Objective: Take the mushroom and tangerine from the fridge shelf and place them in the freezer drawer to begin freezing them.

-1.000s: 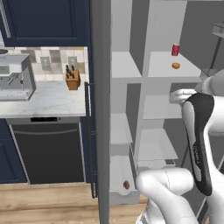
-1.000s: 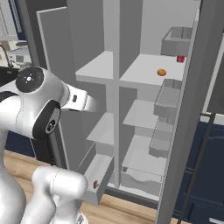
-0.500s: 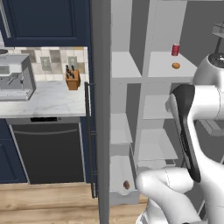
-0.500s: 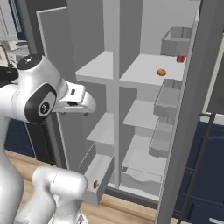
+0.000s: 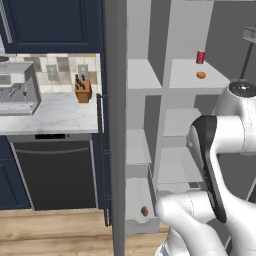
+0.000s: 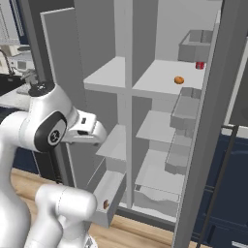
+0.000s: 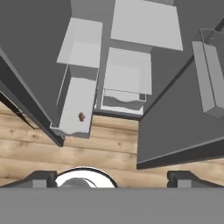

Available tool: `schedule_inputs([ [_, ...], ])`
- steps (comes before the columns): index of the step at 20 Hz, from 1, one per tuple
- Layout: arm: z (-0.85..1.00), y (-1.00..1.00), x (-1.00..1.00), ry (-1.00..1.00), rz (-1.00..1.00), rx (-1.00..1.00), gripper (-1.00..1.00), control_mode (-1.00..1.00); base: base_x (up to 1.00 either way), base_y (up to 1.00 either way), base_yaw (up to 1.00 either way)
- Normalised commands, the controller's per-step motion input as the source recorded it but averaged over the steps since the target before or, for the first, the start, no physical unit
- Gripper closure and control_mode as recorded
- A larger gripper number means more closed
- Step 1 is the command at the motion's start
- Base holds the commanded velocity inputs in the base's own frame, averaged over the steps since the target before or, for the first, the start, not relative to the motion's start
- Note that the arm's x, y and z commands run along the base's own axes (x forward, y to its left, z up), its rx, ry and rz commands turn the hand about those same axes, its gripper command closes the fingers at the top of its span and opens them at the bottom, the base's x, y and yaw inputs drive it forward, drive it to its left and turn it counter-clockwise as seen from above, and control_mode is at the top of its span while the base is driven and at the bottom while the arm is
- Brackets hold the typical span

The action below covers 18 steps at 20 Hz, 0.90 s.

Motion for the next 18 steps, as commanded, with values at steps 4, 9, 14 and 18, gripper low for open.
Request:
schedule_inputs([
  [4,-0.31,0.00,-0.06,0.03,0.00,0.00,-1.00,-1.00,0.00,0.00,0.00],
  [9,-0.10,0.02,-0.12,0.00,0.00,0.00,-1.00,1.00,-0.17,0.15,-0.01],
  [14,0.00,0.00,0.00,0.00,0.00,0.00,-1.00,1.00,-0.23,-0.24,-0.07],
  [18,0.00,0.00,0.00,0.00,0.00,0.00,-1.00,1.00,-0.02,-0.32,-0.33],
])
